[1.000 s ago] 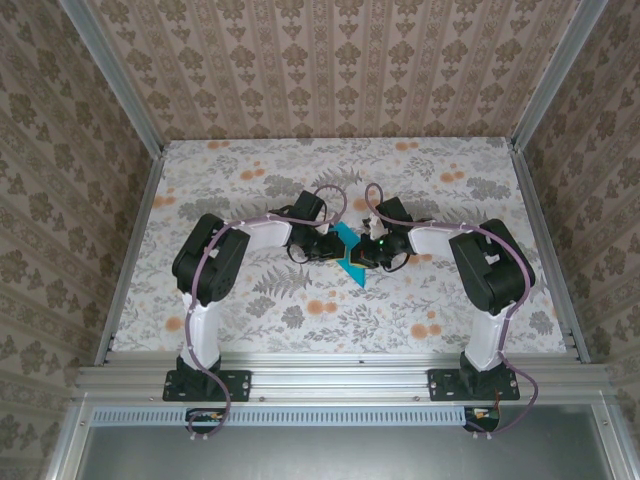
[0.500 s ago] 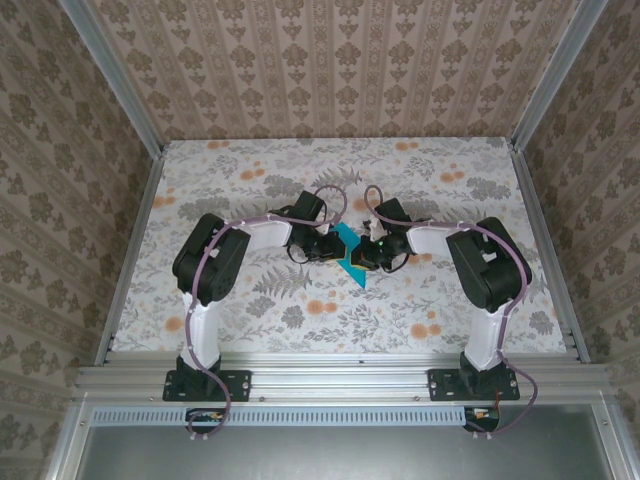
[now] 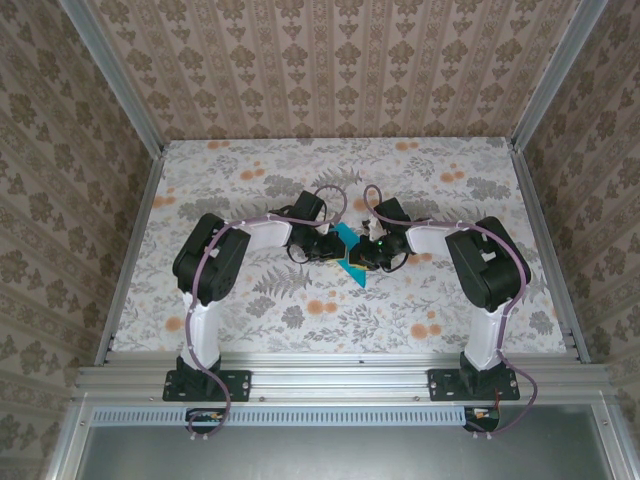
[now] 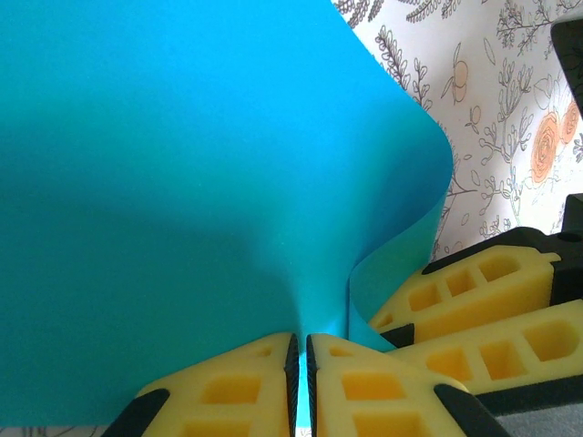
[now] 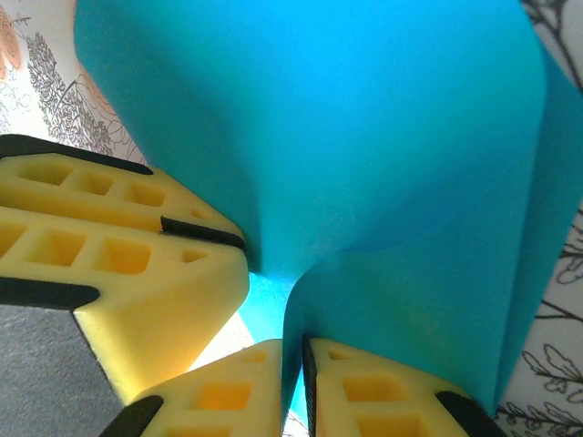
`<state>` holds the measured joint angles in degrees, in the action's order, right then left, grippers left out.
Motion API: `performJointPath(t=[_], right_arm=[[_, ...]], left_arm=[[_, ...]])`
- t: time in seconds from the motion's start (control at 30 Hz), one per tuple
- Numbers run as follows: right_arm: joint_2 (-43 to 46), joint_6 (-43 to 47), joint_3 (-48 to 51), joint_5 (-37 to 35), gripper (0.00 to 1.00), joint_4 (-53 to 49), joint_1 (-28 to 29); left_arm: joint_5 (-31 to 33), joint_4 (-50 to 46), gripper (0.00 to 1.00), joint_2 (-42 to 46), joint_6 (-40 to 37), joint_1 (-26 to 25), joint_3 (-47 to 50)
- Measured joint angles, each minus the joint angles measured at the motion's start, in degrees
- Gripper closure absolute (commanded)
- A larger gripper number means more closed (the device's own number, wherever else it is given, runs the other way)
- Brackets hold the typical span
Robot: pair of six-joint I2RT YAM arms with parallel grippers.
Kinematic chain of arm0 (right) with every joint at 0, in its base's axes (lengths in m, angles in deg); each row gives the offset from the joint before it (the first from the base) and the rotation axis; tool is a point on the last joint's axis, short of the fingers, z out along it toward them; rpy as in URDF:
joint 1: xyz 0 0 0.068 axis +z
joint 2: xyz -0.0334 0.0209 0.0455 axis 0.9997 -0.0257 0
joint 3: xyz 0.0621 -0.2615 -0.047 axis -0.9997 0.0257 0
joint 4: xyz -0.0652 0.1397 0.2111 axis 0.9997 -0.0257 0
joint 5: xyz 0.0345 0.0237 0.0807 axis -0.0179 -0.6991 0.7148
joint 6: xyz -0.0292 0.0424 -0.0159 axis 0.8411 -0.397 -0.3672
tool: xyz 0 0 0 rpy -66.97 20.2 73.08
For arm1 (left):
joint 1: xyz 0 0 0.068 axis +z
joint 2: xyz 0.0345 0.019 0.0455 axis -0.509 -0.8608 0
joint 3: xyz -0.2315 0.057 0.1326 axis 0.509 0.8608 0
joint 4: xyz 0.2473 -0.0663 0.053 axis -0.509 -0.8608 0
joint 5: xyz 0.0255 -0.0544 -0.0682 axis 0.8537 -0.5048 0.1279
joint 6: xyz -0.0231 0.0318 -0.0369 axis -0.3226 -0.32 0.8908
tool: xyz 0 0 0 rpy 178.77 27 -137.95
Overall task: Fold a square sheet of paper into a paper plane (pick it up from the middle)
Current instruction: Third fold the triangle at the center of the table.
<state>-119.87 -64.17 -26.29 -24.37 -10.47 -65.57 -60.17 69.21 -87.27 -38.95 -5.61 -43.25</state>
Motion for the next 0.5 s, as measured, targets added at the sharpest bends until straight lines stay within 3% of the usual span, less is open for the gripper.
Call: performJointPath(t=[0.5], right_arm=[[0.1,-0.2,-0.1,1.7,0.61,0.9,0.1]], left_arm=[[-1.9,0.0,0.85,-0.3,0.0,1.1,0.0]])
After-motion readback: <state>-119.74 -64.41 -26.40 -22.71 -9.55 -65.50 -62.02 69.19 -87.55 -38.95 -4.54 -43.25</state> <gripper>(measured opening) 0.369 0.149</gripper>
